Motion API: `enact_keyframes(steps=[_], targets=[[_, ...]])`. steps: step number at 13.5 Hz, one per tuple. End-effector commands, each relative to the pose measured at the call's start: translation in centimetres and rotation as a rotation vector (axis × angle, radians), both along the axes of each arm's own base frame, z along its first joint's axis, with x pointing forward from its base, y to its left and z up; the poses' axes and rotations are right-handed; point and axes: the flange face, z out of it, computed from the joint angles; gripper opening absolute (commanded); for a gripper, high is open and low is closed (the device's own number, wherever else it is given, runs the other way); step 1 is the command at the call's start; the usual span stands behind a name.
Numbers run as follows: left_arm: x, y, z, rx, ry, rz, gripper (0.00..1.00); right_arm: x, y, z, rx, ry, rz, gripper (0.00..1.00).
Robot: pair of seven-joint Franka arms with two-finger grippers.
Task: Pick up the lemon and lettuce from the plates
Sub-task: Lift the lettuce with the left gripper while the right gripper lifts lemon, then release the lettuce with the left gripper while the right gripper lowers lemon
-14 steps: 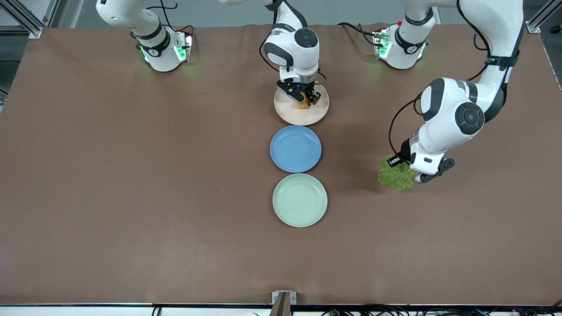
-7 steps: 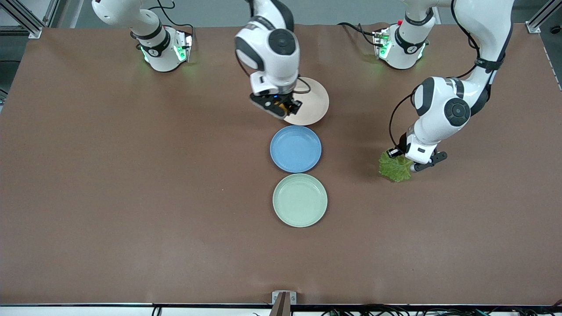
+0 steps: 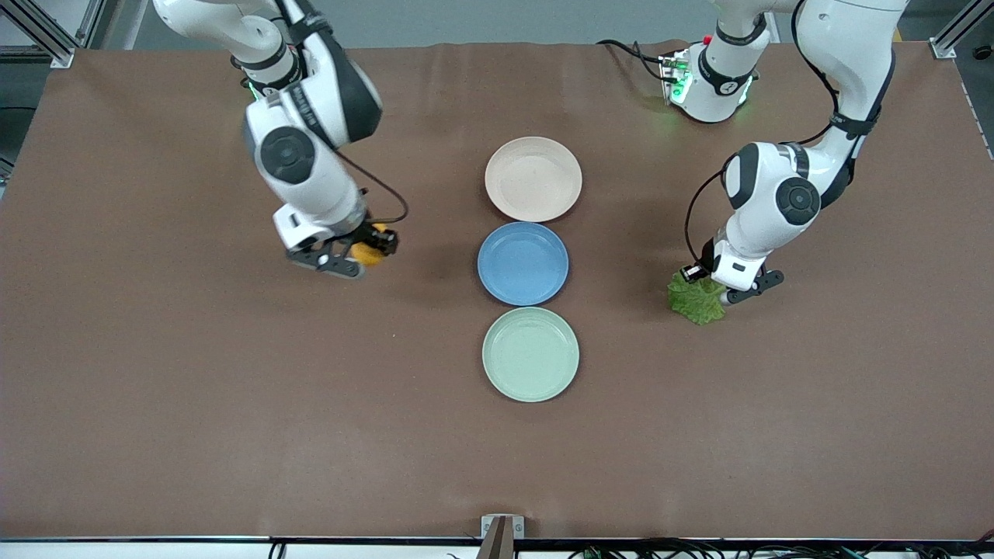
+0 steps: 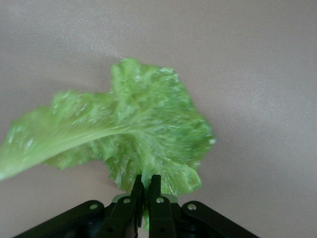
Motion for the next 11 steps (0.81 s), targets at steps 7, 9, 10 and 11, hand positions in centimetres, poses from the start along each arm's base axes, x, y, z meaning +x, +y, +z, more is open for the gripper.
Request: enact_keyframes(steps=[7, 9, 10, 11], targets=[[3.8, 1.3, 6.8, -0.001, -0.029, -0.043, 1.0, 4.2, -19.9, -5.3, 0.032, -0.094, 0.28, 0.02], [4.8, 1.7, 11.1, -0.003, 0.01, -0.12, 0.99, 4.5, -20.4, -8.6, 0.027, -0.083, 0.339, 0.03], [5.1, 2.6, 13.7, -0.004, 0.024, -0.139, 0.99, 4.6, -20.5, -9.9, 0.024, -0.083, 0.347, 0.03], [5.1, 3.6, 16.3, -0.006, 0.037, -0.156, 0.99, 4.8, -20.7, -10.9, 0.022, -0.084, 0.368, 0.03]])
